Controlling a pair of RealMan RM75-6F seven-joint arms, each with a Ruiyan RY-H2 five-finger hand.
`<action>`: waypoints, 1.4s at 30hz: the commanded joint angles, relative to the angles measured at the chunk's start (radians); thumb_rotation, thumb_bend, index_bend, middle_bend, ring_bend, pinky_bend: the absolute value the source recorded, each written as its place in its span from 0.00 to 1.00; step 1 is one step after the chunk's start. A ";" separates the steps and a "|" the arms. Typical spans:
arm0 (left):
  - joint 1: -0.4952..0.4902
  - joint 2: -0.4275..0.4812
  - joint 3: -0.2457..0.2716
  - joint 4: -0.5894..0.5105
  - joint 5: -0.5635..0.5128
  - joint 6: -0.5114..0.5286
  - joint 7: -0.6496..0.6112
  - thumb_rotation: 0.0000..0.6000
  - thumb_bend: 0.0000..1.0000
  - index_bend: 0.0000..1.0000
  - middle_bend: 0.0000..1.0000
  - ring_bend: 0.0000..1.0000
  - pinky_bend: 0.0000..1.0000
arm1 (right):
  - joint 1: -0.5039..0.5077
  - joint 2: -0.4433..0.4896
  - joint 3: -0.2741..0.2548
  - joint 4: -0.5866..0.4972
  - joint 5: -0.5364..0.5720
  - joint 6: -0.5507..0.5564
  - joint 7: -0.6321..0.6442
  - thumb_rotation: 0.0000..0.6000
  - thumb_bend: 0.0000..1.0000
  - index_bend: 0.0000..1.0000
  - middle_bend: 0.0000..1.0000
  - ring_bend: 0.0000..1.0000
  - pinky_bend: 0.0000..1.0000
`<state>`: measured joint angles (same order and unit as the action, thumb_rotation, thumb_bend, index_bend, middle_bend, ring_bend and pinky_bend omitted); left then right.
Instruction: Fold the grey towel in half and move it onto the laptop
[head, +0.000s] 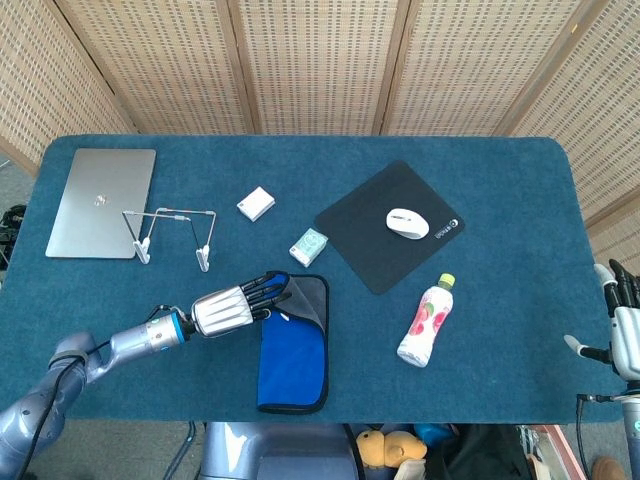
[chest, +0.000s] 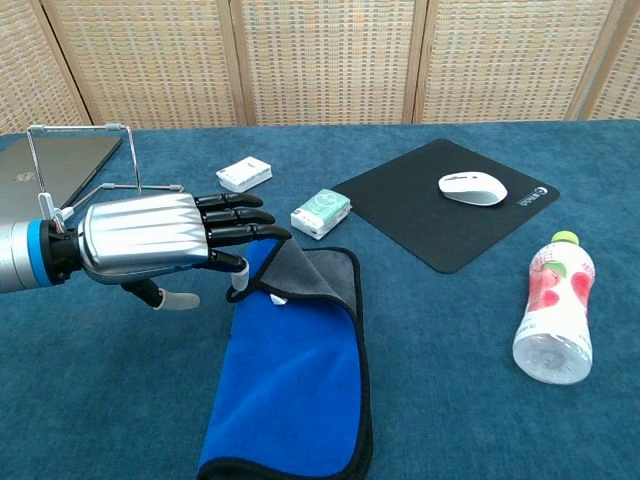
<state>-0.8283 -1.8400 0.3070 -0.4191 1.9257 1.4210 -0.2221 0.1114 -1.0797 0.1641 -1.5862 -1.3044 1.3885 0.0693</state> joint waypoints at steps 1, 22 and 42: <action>0.002 -0.018 -0.001 0.018 0.003 -0.005 -0.004 1.00 0.32 0.39 0.00 0.00 0.00 | 0.000 0.000 0.000 0.000 0.001 -0.001 0.000 1.00 0.00 0.00 0.00 0.00 0.00; -0.004 -0.084 -0.019 0.081 -0.007 -0.010 -0.015 1.00 0.41 0.50 0.00 0.00 0.00 | 0.001 0.002 0.002 0.008 0.008 -0.009 0.012 1.00 0.00 0.00 0.00 0.00 0.00; -0.021 -0.096 -0.046 0.087 -0.026 0.010 -0.015 1.00 0.41 0.64 0.00 0.00 0.00 | 0.001 0.005 0.001 0.004 0.006 -0.009 0.017 1.00 0.00 0.00 0.00 0.00 0.00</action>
<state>-0.8473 -1.9356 0.2631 -0.3308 1.9005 1.4303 -0.2381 0.1125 -1.0743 0.1654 -1.5818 -1.2984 1.3796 0.0859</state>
